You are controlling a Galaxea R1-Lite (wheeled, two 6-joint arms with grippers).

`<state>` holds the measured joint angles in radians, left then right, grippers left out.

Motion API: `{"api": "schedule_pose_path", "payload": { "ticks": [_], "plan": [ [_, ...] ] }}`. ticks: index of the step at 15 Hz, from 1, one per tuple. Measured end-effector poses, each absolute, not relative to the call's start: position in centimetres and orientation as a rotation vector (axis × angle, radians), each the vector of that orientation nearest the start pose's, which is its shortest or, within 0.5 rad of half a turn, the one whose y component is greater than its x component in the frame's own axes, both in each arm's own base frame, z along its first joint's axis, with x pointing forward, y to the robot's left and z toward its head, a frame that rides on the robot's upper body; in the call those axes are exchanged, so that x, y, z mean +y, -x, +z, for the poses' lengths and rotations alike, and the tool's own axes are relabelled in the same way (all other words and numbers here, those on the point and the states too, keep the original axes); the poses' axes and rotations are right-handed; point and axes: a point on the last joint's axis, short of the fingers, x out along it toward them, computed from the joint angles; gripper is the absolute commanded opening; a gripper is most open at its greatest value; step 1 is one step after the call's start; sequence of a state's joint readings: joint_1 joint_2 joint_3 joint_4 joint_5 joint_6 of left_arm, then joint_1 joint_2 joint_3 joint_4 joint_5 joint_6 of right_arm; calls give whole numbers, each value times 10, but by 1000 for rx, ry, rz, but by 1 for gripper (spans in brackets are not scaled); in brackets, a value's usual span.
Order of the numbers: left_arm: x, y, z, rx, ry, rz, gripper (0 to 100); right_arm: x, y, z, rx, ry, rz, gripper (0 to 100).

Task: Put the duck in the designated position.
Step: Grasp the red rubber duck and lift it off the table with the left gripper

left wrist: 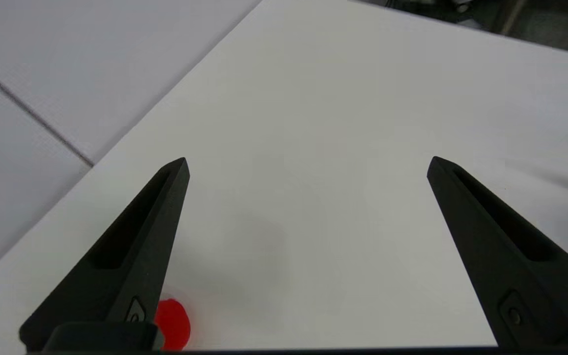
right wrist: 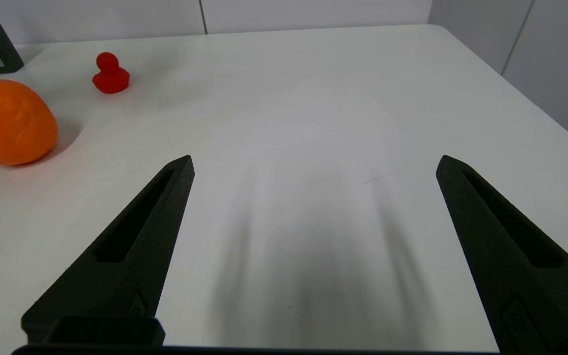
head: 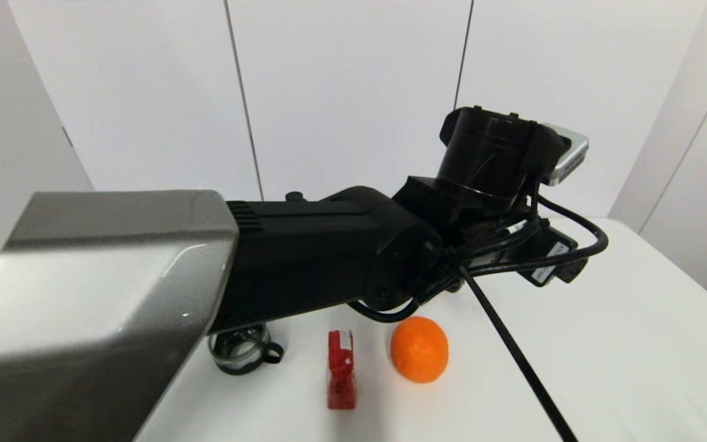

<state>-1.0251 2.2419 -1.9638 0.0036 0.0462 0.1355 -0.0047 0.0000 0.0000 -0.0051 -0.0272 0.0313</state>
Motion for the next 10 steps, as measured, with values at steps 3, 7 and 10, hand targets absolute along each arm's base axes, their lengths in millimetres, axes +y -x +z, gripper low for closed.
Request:
{"api": "schedule_pose_path", "payload": {
  "ticks": [3,7,10],
  "plan": [
    [-404,-256,217,233,-270,-817,100,-1,23,76,-6,-31,-32,100],
    [-391,-275,210,254,-304,-618,100,-1,23,76,-6,-32,-32,100],
    [-376,-293,212,257,-310,-600,100,-1,23,76,-6,-31,-32,100]
  ]
}}
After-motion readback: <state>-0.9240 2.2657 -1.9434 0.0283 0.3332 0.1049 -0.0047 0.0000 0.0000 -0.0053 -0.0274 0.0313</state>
